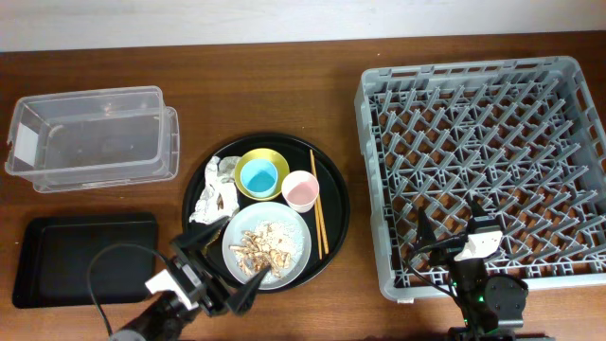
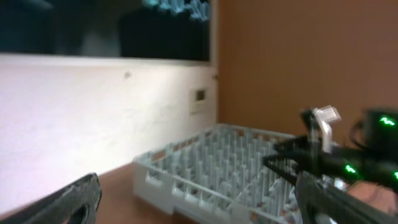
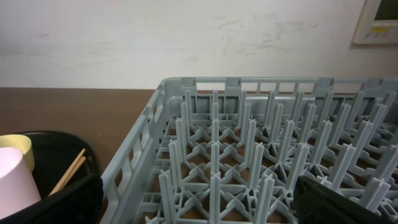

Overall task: Sort waste into correct bins and load items into the dishwasher rack
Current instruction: 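Reach the left gripper to the white tissue on the tray and grasp it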

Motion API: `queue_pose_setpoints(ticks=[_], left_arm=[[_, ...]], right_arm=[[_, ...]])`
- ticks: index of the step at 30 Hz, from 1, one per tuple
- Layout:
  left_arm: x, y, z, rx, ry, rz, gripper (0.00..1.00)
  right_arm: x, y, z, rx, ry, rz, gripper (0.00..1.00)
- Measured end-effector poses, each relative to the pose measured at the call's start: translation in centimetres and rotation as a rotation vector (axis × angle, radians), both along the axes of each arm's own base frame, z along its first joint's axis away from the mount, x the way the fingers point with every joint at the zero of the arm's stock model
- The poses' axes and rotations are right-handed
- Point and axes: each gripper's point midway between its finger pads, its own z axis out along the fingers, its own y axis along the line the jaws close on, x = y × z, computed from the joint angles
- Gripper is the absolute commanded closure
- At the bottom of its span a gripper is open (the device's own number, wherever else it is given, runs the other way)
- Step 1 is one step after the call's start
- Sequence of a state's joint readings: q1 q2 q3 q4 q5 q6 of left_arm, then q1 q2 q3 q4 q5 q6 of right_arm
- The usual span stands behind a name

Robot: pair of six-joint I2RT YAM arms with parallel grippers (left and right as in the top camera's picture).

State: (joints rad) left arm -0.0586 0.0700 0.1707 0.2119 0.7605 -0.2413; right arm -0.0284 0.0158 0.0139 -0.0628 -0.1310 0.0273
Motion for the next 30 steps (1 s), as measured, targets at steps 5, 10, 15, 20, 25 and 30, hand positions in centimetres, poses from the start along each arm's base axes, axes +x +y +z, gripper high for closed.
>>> queue_pose_setpoints(ticks=[5,10,15,20,25,30], left_arm=[[3.0,3.1,1.0,0.144,0.33,0.252,0.01],[5.6,4.0,4.4,0.278,0.465,0.302,0.01],[6.7,4.3,2.2,0.356,0.732,0.291,0.01],[9.1,6.8,-3.7,0.505,1.167,0.389,0.01],[11.1,7.5,-10.3,0.597,1.424,0.395,0.01],[12.9,8.0,-12.6,0.579,1.489,0.457,0.01]], right_arm=[[0.0,-0.1,-0.1,0.0,0.002,-0.003,0.02],[0.0,-0.1,-0.1,0.0,0.002,-0.003,0.02],[0.0,-0.1,-0.1,-0.001,0.002,-0.003,0.02],[0.0,-0.1,0.0,-0.001,0.001,-0.003,0.02],[0.0,-0.1,0.0,-0.001,0.001,-0.003,0.02],[0.0,-0.1,0.0,-0.001,0.001,-0.003,0.02]])
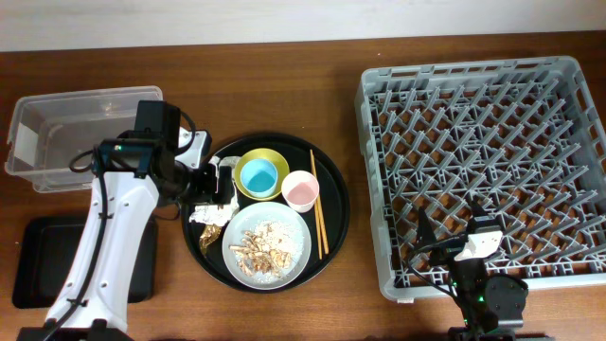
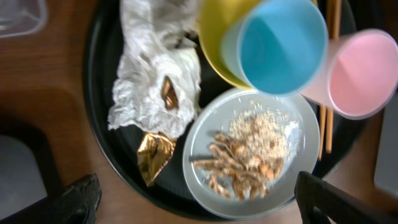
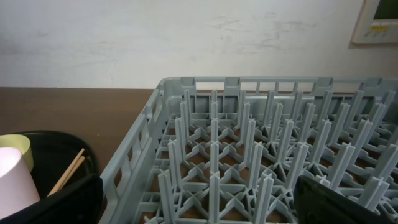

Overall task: Sort waste into correct bins and load items into the dishwasher rack
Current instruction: 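Reach the left gripper to the white tissue on the tray and grasp it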

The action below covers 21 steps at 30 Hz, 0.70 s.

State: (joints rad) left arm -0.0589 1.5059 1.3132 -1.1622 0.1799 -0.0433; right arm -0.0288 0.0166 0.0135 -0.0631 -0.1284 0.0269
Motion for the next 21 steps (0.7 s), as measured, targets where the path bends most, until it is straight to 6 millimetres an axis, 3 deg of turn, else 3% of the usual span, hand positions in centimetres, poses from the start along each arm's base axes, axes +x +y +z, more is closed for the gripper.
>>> queue_pose_setpoints(ticks=[6,15,16,17,18,21], left_arm=[[2.1,2.5,0.2,0.112,-0.07,0.171,0.01],[3.0,2.1,0.3,0.061,-0.088,0.248,0.01],[3.1,2.0,0.1,0.055,-0.082,0.263,0.4],[3.2,2.0,-0.2,0.052,-0.074,0.274,0.51],[3.4,2.0,-0.5,0.05,-0.067,0.282,0.53],[4.0,1.9,-2.3,0.052,-0.023,0.299,0.44]], right_arm=[[0.0,0.0,0.0,0.0,0.0,0.0,0.02],[0.0,0.0,0.0,0.0,0.0,0.0,0.02],[0.0,0.0,0.0,0.0,0.0,0.0,0.02],[0.0,0.0,0.0,0.0,0.0,0.0,0.02],[0.0,0.0,0.0,0.0,0.0,0.0,0.02],[0.0,0.0,0.0,0.0,0.0,0.0,0.02]])
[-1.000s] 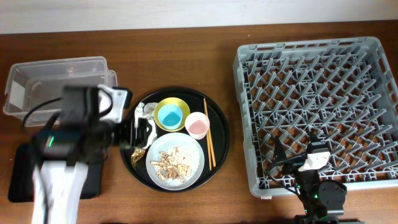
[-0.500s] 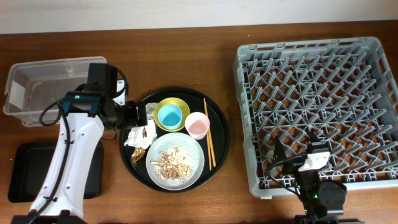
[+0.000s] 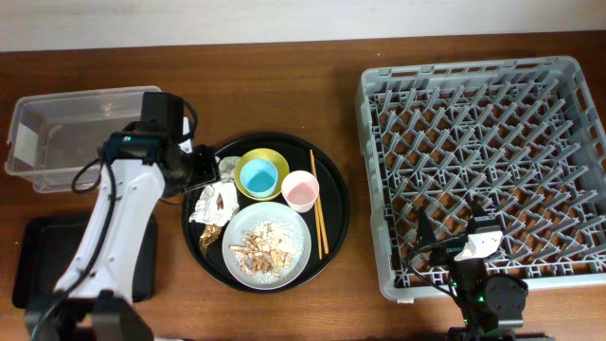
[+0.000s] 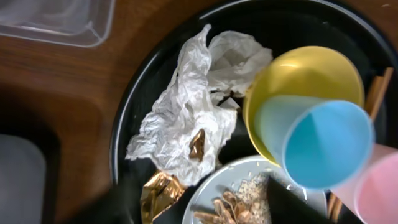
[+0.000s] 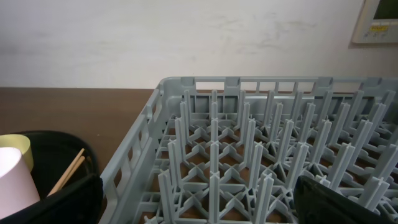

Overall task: Sort waste into correct bins and load items into the dishwasher rack
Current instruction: 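Reach the left gripper to the white tissue on the tray and grasp it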

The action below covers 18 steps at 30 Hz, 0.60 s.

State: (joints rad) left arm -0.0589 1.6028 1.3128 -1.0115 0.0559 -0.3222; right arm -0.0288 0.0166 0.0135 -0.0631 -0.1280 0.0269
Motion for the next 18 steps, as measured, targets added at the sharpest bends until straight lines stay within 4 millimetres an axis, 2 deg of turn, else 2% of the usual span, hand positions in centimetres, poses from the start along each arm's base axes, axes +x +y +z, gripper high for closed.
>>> queue_pose_setpoints(ticks=[6,10,18], left_arm=[[1.5,-0.2,-3.7,-0.005,0.058,0.017,0.52],[2.5,-0.2,-5.2,-0.006,0.063,0.024,0.56],[2.9,-0.2,-7.5,-0.012,0.106,0.062,0.57]], right_arm=[[0.0,0.0,0.0,-0.001,0.0,0.0,0.02],[0.0,0.0,0.0,0.0,0.0,0.0,0.02],[0.0,0.0,0.0,0.0,0.0,0.0,0.02]])
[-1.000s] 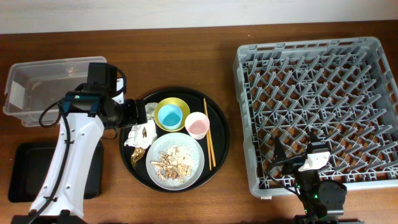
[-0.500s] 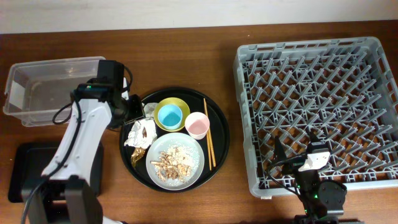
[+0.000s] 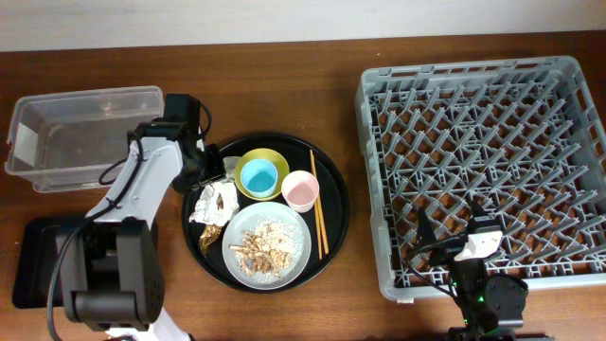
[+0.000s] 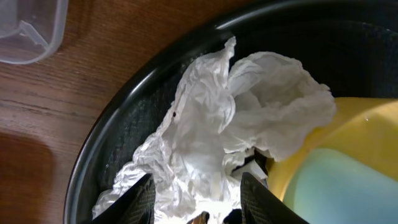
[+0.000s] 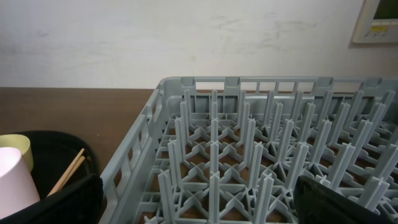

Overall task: Sort waste into correct bins and load items into the dishwasher rack
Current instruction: 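Reach the left gripper to the white tissue on the tray and grasp it, then carry the tissue with the left gripper into the clear plastic bin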

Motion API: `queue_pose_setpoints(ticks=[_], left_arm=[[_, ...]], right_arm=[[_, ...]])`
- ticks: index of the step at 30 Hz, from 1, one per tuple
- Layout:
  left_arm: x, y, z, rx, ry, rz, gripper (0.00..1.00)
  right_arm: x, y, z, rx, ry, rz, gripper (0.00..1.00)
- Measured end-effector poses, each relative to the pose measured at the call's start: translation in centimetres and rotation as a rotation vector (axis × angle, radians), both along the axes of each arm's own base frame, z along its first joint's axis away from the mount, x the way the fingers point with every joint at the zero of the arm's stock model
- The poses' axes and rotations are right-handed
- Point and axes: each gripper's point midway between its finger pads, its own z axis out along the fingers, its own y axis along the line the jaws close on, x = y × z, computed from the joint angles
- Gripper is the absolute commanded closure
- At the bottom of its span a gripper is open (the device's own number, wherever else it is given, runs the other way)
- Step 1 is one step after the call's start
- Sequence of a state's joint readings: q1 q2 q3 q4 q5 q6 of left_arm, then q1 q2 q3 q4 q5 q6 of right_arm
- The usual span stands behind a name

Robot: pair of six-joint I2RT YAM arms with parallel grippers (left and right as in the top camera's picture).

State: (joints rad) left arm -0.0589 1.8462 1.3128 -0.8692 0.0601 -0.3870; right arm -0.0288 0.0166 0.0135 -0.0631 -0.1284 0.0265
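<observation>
A crumpled white napkin [image 4: 205, 143] lies on the left side of the round black tray [image 3: 333, 204]. My left gripper [image 4: 199, 202] hovers just above it, open, one finger on each side of the paper; overhead it shows at the tray's left rim [image 3: 208, 172]. A gold wrapper [image 3: 210, 231] lies below the napkin. A blue cup [image 3: 258, 176] stands in a yellow bowl, beside a pink cup [image 3: 301, 190], chopsticks [image 3: 318, 204] and a plate of food scraps [image 3: 267, 242]. My right gripper [image 5: 199, 205] stands open over the near left corner of the grey dishwasher rack [image 3: 483, 142], holding nothing.
A clear plastic bin [image 3: 90, 137] stands at the back left. A black rectangular tray [image 3: 57, 256] lies at the front left. The rack fills the right half of the table, and bare wood shows between it and the round tray.
My left gripper has come down closer to the napkin; its open fingers now flank the paper, and the plate and pink cup have left its view. The right arm has not moved.
My left arm was first low at the table's front by the plate, its camera facing the rack. Then it was above the tray's left side looking down, then nearer the napkin, and now just over it. The right gripper stayed open at the rack throughout.
</observation>
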Motion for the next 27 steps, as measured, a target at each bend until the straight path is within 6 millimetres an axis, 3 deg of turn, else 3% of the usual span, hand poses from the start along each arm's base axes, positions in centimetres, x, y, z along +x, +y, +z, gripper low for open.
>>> queue_pose_setpoints(ticks=[4,8,10,11,17,21,23,27], left_arm=[[-0.1,0.0,-0.9,0.0,0.025,0.004,0.72],[-0.2,0.0,-1.4,0.001,0.037,0.008,0.74],[-0.2,0.0,-1.4,0.001,0.039,0.007,0.97],[-0.2,0.0,-1.4,0.0,0.039,0.013,1.0],[-0.7,-0.2,-1.5,-0.01,0.058,0.013,0.99],[-2.4,-0.4,-0.8,-0.026,0.139,0.011,0.99],[-2.8,-0.5,0.2,-0.029,0.155,0.011,0.99],[-2.7,-0.6,4.8,-0.038,0.085,0.009,0.99]], right_arm=[[0.0,0.0,0.0,0.0,0.0,0.0,0.02],[0.0,0.0,0.0,0.0,0.0,0.0,0.02],[0.0,0.0,0.0,0.0,0.0,0.0,0.02],[0.0,0.0,0.0,0.0,0.0,0.0,0.02],[0.0,0.0,0.0,0.0,0.0,0.0,0.02],[0.0,0.0,0.0,0.0,0.0,0.0,0.02],[0.0,0.0,0.0,0.0,0.0,0.0,0.02],[0.0,0.0,0.0,0.0,0.0,0.0,0.02]])
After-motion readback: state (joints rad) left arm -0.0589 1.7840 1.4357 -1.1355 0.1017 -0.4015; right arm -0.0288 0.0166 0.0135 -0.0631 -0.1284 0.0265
